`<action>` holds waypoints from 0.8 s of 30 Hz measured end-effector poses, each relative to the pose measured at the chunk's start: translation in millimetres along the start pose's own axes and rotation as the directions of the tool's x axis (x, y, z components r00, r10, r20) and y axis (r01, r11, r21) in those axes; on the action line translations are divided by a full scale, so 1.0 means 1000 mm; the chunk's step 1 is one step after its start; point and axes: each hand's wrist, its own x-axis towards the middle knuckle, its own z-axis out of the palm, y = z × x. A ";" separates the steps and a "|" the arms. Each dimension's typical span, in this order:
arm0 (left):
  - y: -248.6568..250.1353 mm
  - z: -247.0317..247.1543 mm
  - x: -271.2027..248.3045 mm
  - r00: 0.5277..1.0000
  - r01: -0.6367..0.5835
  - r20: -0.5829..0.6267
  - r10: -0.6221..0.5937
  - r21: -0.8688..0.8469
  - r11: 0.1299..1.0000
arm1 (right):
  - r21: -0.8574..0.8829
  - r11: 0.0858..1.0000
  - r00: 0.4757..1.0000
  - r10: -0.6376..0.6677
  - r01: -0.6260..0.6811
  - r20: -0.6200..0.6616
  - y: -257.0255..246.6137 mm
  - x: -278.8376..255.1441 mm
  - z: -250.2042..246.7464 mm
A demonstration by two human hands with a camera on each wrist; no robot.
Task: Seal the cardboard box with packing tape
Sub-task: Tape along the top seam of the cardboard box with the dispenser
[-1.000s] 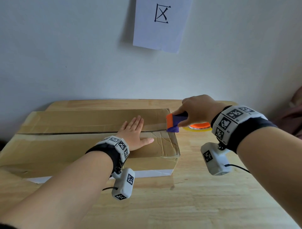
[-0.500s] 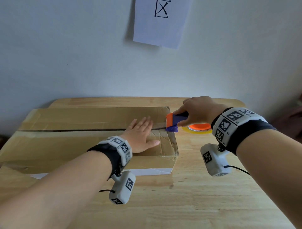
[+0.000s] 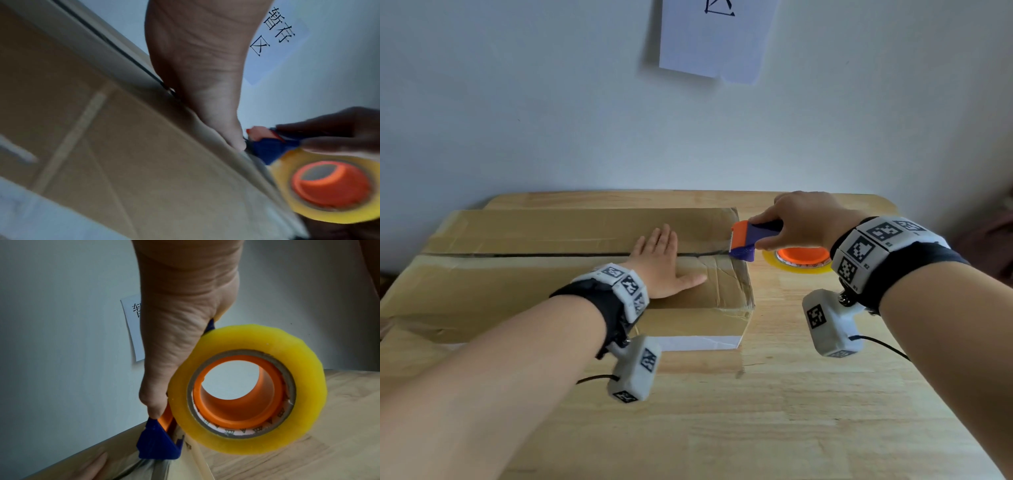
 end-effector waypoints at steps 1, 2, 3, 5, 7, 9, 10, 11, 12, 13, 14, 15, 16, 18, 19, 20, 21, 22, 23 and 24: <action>0.019 -0.001 0.004 1.000 -0.003 -0.027 0.002 -0.024 1.000 | 0.008 1.000 1.000 0.012 -0.012 -0.005 0.001 -0.001 0.001; 0.039 0.000 0.009 0.998 -0.017 -0.054 0.015 -0.046 0.999 | 0.015 1.000 1.000 0.022 -0.022 -0.007 0.002 -0.002 0.002; 0.058 0.001 0.013 0.997 -0.027 -0.080 0.021 -0.071 0.997 | 0.024 0.999 1.000 0.030 -0.030 -0.004 0.004 -0.003 0.004; 0.083 0.004 0.021 0.992 0.005 -0.126 -0.022 -0.135 0.991 | 0.049 0.998 0.999 0.042 -0.042 0.004 0.006 -0.003 0.006; 0.089 0.007 0.027 0.987 0.042 -0.147 -0.068 -0.176 0.984 | 0.070 0.996 0.999 0.051 -0.051 0.006 0.009 -0.003 0.008; 0.085 0.008 0.031 0.987 0.026 -0.152 -0.053 -0.177 0.984 | 0.086 0.995 0.999 0.052 -0.053 0.004 0.010 -0.002 0.010; 0.081 0.007 0.032 0.988 0.006 -0.150 -0.033 -0.174 0.985 | 0.092 0.994 0.999 0.050 -0.050 0.003 0.009 -0.002 0.011; 0.075 0.006 0.032 0.989 -0.016 -0.146 -0.009 -0.167 0.986 | 0.099 0.994 0.999 0.048 -0.047 0.001 0.007 -0.001 0.012; 0.068 0.004 0.033 0.989 -0.039 -0.144 0.017 -0.153 0.987 | 0.107 0.993 0.999 0.046 -0.045 -0.005 0.005 0.001 0.012; 0.058 0.003 0.034 0.989 -0.060 -0.143 0.040 -0.137 0.989 | 0.117 0.992 0.999 0.044 -0.042 -0.015 0.001 0.004 0.013; 0.047 0.003 0.035 0.988 -0.074 -0.145 0.056 -0.119 0.990 | 0.125 0.991 0.999 0.040 -0.036 -0.028 -0.005 0.007 0.015; 0.034 0.003 0.035 0.986 -0.080 -0.151 0.064 -0.100 0.992 | 0.135 0.990 0.999 0.034 -0.028 -0.041 -0.012 0.011 0.017; 0.021 0.003 0.035 0.985 -0.080 -0.161 0.066 -0.080 0.994 | 0.145 0.989 0.998 0.027 -0.019 -0.053 -0.019 0.015 0.018; -0.001 0.006 0.035 0.984 -0.072 -0.168 0.065 -0.039 0.997 | 0.167 0.986 0.997 0.014 -0.001 -0.074 -0.034 0.023 0.021; -0.009 0.007 0.036 0.985 -0.071 -0.160 0.066 -0.026 0.997 | 0.185 0.983 0.997 0.014 0.001 -0.078 -0.040 0.026 0.022; -0.015 0.007 0.036 0.986 -0.072 -0.151 0.068 -0.018 0.997 | 0.209 0.978 0.996 0.022 -0.004 -0.081 -0.043 0.028 0.022; -0.017 0.006 0.037 0.987 -0.073 -0.142 0.070 -0.016 0.997 | 0.242 0.970 0.996 0.035 -0.013 -0.084 -0.044 0.028 0.024; -0.019 0.005 0.037 0.989 -0.075 -0.133 0.072 -0.018 0.997 | 0.273 0.962 0.995 0.048 -0.022 -0.086 -0.043 0.027 0.026; -0.019 0.005 0.038 0.990 -0.076 -0.123 0.073 -0.019 0.997 | 0.293 0.956 0.995 0.056 -0.028 -0.086 -0.039 0.024 0.030; -0.018 0.004 0.038 0.991 -0.076 -0.114 0.074 -0.012 0.997 | 0.300 0.953 0.994 0.061 -0.032 -0.088 -0.034 0.019 0.035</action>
